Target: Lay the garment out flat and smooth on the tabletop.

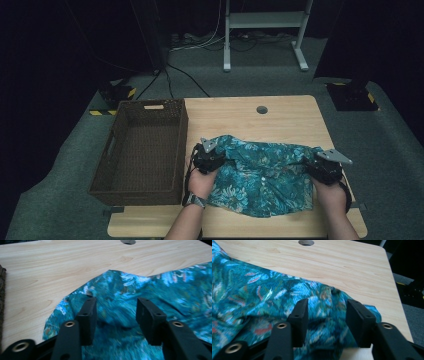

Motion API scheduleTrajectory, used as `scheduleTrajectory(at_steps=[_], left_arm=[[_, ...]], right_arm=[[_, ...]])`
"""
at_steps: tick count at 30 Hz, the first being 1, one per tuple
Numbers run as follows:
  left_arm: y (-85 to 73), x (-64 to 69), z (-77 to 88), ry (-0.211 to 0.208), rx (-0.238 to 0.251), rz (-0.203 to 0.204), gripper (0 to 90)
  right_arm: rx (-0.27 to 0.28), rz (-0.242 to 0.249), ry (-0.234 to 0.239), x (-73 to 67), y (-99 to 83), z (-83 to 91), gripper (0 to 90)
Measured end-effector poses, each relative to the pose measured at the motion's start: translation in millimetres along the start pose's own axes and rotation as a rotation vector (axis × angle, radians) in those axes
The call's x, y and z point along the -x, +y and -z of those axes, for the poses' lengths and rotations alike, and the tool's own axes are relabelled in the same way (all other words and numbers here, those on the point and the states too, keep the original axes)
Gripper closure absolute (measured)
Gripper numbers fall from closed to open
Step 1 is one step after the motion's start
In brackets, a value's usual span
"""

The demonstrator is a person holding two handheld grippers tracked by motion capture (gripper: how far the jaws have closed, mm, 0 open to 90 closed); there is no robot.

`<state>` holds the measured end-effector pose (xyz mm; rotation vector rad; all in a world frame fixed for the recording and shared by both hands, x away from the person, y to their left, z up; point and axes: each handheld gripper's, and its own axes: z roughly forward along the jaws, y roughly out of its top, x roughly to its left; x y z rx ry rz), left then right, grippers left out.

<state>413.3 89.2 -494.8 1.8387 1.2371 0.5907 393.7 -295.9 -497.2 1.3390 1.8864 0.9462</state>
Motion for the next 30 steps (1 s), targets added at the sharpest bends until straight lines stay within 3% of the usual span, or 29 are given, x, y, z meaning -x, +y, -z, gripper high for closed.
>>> scheduleTrajectory(at_steps=[2, 6, 11, 15, 18, 20, 24, 30], left_arm=[[-7.6, 3.6, 8.5, -0.008, 0.001, 0.002, 48.7], [-25.1, 8.0, 19.3, -0.010, -0.031, -0.040, 47.9], [-47.2, 6.4, 27.1, -0.008, -0.085, -0.051, 48.2], [-61.8, 10.4, 29.8, 0.001, -0.132, -0.091, 48.3], [-65.4, 12.5, 30.0, 0.000, -0.139, -0.097, 48.3], [-69.7, 16.3, 28.7, 0.008, -0.161, -0.124, 48.5], [-73.0, 17.4, 30.8, -0.003, -0.146, -0.111, 50.9], [-78.8, 17.3, 38.1, -0.012, -0.140, -0.104, 55.8]], right_arm=[[0.019, -0.017, 0.002, -0.5, -6.1, 14.3, 51.0], [0.028, -0.027, 0.003, -3.5, -19.7, 34.0, 51.6], [-0.010, -0.028, 0.009, -8.8, -45.1, 47.5, 55.9], [-0.058, -0.051, 0.022, -11.2, -62.7, 51.7, 59.4], [-0.070, -0.057, 0.027, -12.0, -65.4, 53.0, 60.6], [-0.092, -0.058, 0.047, -15.1, -69.4, 53.5, 63.0], [-0.123, -0.056, 0.068, -19.1, -73.8, 49.7, 65.8], [-0.149, -0.032, 0.077, -19.5, -76.2, 50.3, 87.1]])
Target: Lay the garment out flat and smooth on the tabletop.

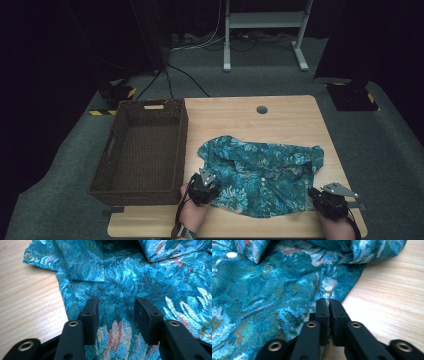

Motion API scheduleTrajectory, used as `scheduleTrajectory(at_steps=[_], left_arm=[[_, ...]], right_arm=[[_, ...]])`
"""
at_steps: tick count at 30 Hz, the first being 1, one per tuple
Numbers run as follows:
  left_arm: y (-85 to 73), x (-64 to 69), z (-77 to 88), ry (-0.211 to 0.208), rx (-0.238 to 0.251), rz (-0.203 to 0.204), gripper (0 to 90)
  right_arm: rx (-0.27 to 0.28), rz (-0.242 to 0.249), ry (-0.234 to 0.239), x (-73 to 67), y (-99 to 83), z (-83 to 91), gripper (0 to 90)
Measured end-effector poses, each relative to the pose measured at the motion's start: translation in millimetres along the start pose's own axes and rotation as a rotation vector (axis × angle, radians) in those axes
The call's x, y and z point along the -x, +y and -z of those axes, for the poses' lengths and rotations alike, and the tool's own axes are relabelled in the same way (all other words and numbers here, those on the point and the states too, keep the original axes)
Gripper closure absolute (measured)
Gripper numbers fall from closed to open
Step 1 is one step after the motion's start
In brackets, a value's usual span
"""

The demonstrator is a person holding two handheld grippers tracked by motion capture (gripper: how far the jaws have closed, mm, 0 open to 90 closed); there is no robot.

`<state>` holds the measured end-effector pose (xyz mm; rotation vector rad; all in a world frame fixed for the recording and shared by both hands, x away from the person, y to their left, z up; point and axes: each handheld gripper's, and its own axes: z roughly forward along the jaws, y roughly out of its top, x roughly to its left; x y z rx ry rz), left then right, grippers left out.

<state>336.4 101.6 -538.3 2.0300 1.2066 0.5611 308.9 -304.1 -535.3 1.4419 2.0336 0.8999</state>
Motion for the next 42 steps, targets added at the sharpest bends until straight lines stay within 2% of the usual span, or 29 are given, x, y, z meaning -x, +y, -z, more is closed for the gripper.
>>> scheduleTrajectory(at_steps=[5, 8, 16, 22, 27, 30, 31, 35, 38, 39, 42], left_arm=[[-7.3, 2.0, 8.9, -0.002, -0.007, 0.012, 56.0], [-10.3, 4.6, 12.5, -0.005, -0.008, 0.006, 56.1], [-23.9, 19.3, 26.5, -0.019, 0.002, 0.003, 55.9], [-25.9, 21.8, 29.9, -0.026, -0.005, 0.004, 54.8], [-19.2, 20.3, 29.0, -0.036, 0.000, 0.022, 51.3], [-8.7, 19.2, 30.3, -0.044, 0.033, 0.035, 50.2], [-1.8, 19.4, 30.4, -0.048, 0.051, 0.038, 49.6], [14.2, 21.1, 29.5, -0.057, 0.089, 0.043, 48.3], [21.7, 22.3, 28.3, -0.059, 0.105, 0.041, 48.0], [28.8, 24.9, 25.7, -0.065, 0.120, 0.044, 48.0], [36.9, 31.5, 17.9, -0.091, 0.130, 0.046, 48.0]], right_arm=[[-0.002, 0.009, -0.008, 3.6, -9.0, 10.4, 88.9], [-0.003, 0.009, -0.010, 5.7, -13.9, 15.8, 88.8], [-0.006, 0.032, -0.030, 5.1, -31.8, 35.9, 88.5], [0.000, 0.021, -0.035, 5.0, -39.3, 43.6, 87.4], [0.013, 0.019, -0.050, 4.5, -36.3, 43.7, 81.3], [0.042, 0.019, -0.048, 0.7, -26.8, 45.4, 73.7], [0.047, 0.025, -0.038, -2.1, -22.6, 43.4, 69.4], [0.041, 0.031, -0.016, -9.1, -16.0, 35.1, 62.3], [0.037, 0.035, -0.008, -12.4, -12.0, 30.8, 59.8], [0.038, 0.034, -0.007, -13.7, -10.4, 29.4, 58.3], [0.032, 0.039, 0.002, -17.7, -5.6, 21.3, 54.2]])
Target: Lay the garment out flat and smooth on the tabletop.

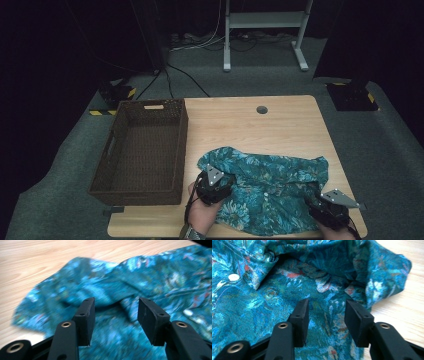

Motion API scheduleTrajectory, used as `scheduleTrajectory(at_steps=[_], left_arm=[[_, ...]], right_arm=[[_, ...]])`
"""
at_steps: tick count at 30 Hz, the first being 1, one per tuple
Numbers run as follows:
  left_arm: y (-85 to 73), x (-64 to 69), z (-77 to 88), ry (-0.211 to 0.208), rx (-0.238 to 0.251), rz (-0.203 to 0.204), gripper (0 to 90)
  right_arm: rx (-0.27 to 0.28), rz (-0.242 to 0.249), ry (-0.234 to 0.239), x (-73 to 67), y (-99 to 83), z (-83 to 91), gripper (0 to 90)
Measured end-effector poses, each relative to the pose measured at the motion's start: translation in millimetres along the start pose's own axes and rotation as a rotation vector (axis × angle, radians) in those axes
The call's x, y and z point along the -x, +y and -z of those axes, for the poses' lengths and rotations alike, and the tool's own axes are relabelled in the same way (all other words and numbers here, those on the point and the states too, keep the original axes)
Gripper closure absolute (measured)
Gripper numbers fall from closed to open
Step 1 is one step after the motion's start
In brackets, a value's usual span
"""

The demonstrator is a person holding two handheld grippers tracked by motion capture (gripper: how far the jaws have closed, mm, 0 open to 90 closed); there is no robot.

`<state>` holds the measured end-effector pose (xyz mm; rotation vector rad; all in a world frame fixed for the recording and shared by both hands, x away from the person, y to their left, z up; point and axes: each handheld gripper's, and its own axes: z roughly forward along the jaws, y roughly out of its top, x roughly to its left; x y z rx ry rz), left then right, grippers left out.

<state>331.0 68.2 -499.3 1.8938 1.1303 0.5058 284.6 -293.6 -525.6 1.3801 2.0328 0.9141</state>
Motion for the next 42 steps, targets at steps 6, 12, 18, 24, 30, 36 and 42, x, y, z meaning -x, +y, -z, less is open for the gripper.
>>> scheduleTrajectory(at_steps=[6, 12, 18, 24, 30, 36, 42], left_arm=[[2.0, 12.5, -22.5, -0.036, -0.028, -0.007, 46.5], [-5.7, 22.4, -46.0, -0.063, -0.092, -0.022, 44.2], [-7.4, 25.0, -59.1, -0.054, -0.137, -0.048, 48.5], [-2.5, 27.4, -62.7, -0.065, -0.152, -0.115, 68.9], [9.6, 30.0, -60.1, -0.074, -0.104, -0.134, 81.4], [38.1, 24.6, -62.0, -0.059, -0.037, -0.115, 81.4], [65.6, 16.8, -74.6, -0.035, 0.011, -0.094, 81.5]], right_arm=[[-0.032, -0.007, 0.015, -0.6, -8.0, -6.6, 51.9], [-0.019, -0.017, 0.022, 0.2, -10.4, -6.4, 52.0], [-0.011, -0.012, 0.023, 0.2, -11.3, -6.4, 52.5], [-0.005, -0.009, 0.025, -0.1, -11.7, -6.8, 53.4], [-0.001, -0.004, 0.026, -0.6, -12.0, -6.8, 54.7], [0.004, -0.003, 0.028, -0.7, -12.7, -6.8, 55.2], [0.007, -0.002, 0.031, -0.7, -13.1, -6.8, 55.6]])
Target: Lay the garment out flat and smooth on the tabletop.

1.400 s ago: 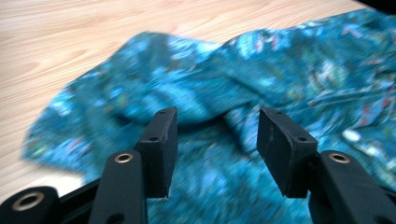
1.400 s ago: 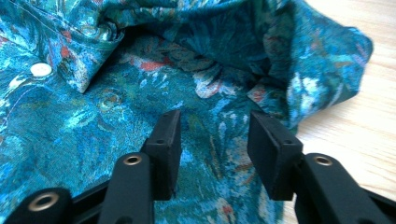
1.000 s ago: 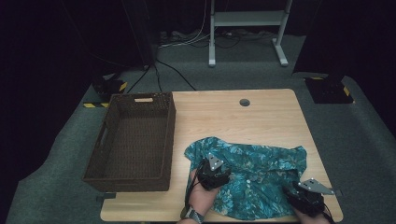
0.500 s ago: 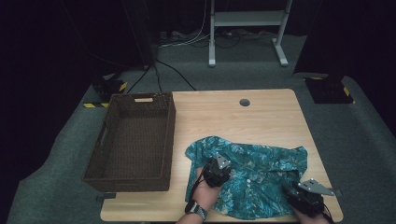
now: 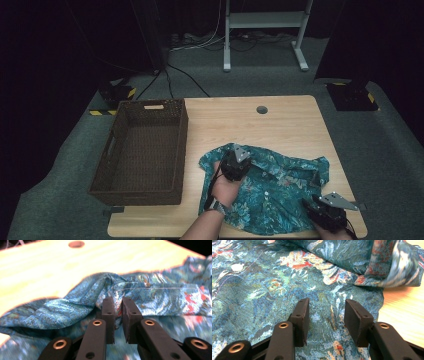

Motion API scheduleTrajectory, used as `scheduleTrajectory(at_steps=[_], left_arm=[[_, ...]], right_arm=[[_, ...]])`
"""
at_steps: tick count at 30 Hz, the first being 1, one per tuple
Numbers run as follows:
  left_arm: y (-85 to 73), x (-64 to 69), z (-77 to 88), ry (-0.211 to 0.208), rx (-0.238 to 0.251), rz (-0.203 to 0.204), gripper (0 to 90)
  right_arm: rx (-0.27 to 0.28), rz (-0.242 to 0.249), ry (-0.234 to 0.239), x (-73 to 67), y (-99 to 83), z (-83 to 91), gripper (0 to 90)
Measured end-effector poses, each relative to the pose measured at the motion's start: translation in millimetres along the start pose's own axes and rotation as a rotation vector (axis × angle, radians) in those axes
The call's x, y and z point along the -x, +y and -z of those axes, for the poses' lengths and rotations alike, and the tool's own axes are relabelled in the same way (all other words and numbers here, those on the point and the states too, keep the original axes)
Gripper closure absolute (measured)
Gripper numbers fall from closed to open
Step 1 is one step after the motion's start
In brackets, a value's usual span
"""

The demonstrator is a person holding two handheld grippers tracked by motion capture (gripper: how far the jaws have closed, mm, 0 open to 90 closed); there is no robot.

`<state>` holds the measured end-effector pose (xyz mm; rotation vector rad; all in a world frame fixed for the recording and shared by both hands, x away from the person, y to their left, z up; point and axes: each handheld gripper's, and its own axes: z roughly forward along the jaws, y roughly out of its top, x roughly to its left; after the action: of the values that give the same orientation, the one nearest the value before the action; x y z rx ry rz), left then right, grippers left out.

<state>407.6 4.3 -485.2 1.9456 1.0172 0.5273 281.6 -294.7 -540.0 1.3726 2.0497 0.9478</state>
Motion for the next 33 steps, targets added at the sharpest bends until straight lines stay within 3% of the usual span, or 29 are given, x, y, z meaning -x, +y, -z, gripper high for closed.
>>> scheduleTrajectory(at_steps=[4, 15, 30, 33], left_arm=[[14.4, -7.8, -13.0, 0.015, 0.017, 0.028, 81.4], [40.8, -24.7, -52.0, 0.044, 0.009, 0.072, 81.1], [69.5, -47.7, -73.2, 0.101, 0.036, 0.118, 81.7], [74.6, -48.4, -76.8, 0.113, 0.041, 0.108, 82.3]], right_arm=[[0.001, 0.000, 0.003, 0.2, -0.2, 0.0, 55.6], [0.004, 0.003, 0.009, 0.8, -0.5, -0.1, 56.0], [0.008, 0.005, 0.016, 1.0, -0.7, -0.2, 57.1], [0.009, 0.007, 0.017, 1.1, -0.7, -0.2, 57.1]])
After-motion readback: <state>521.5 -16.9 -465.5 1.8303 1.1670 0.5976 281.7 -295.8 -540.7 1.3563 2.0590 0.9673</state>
